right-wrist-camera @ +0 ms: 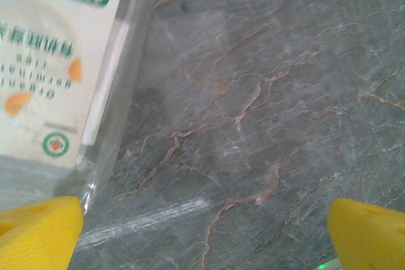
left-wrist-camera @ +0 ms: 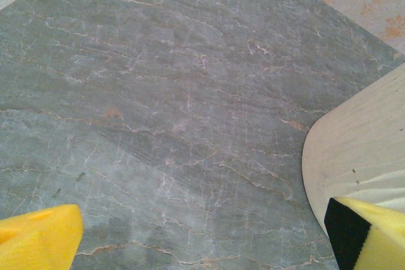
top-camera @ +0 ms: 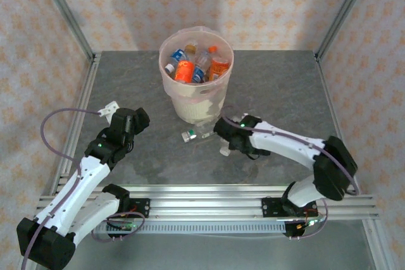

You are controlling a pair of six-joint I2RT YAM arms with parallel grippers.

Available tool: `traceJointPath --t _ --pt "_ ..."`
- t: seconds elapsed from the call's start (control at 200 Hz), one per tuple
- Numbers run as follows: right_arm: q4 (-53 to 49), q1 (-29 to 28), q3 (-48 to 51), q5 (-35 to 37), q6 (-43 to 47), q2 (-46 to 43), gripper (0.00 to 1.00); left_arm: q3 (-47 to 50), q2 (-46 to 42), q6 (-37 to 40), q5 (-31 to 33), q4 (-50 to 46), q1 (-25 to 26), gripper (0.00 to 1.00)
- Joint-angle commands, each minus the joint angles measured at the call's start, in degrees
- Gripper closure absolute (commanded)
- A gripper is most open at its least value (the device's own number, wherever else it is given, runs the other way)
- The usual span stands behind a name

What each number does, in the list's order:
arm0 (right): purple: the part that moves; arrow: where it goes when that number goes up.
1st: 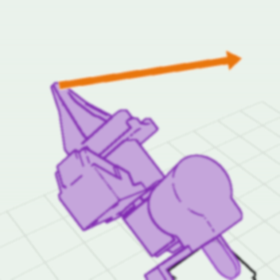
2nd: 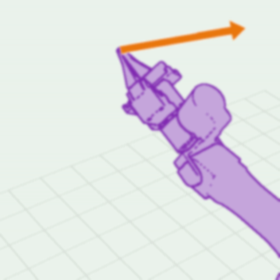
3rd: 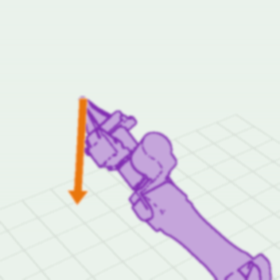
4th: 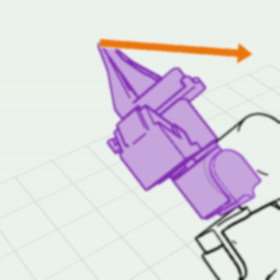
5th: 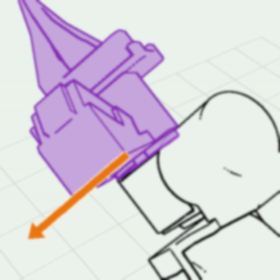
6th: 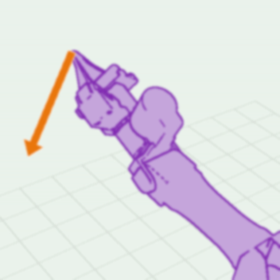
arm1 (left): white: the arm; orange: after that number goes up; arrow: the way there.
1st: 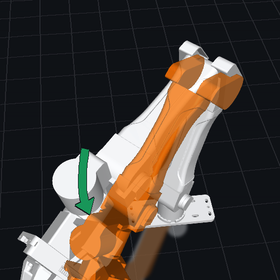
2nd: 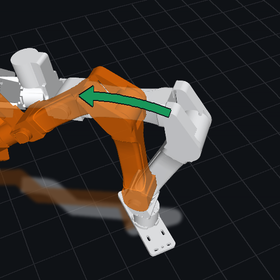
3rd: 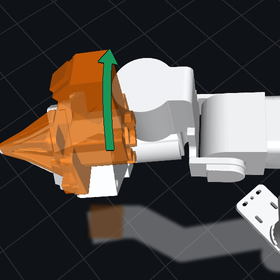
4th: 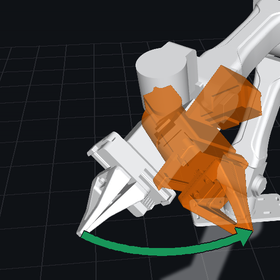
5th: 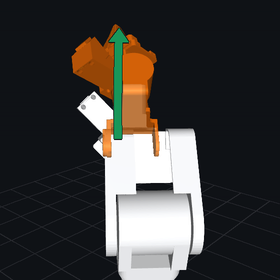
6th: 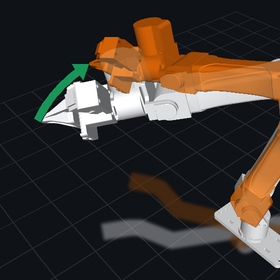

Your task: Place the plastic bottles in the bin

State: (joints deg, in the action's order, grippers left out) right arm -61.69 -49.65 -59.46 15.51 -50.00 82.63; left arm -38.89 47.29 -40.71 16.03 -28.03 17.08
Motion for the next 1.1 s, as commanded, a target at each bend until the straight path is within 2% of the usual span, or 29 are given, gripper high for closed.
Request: traceJointPath --t 0.0,0.18,0.51,1.096 --pt "0.9 2.0 0.5 -0.2 -0.8 -4.9 0.01 -0.9 0.2 -1.0 2.8 -1.9 -0.7 0.0" --pt "10.2 2.4 -0.5 -5.8 -1.2 -5.9 0.01 -1.1 0.5 -0.9 3.0 -1.8 -0.7 0.0" --pt "21.2 4.5 -0.3 -10.7 -2.2 2.1 0.01 -1.4 1.8 0.1 3.3 -1.7 -0.7 0.0" --pt "28.0 9.2 3.1 -14.3 0.4 8.4 0.01 -0.9 2.5 0.0 2.9 -1.0 -0.7 0.0"
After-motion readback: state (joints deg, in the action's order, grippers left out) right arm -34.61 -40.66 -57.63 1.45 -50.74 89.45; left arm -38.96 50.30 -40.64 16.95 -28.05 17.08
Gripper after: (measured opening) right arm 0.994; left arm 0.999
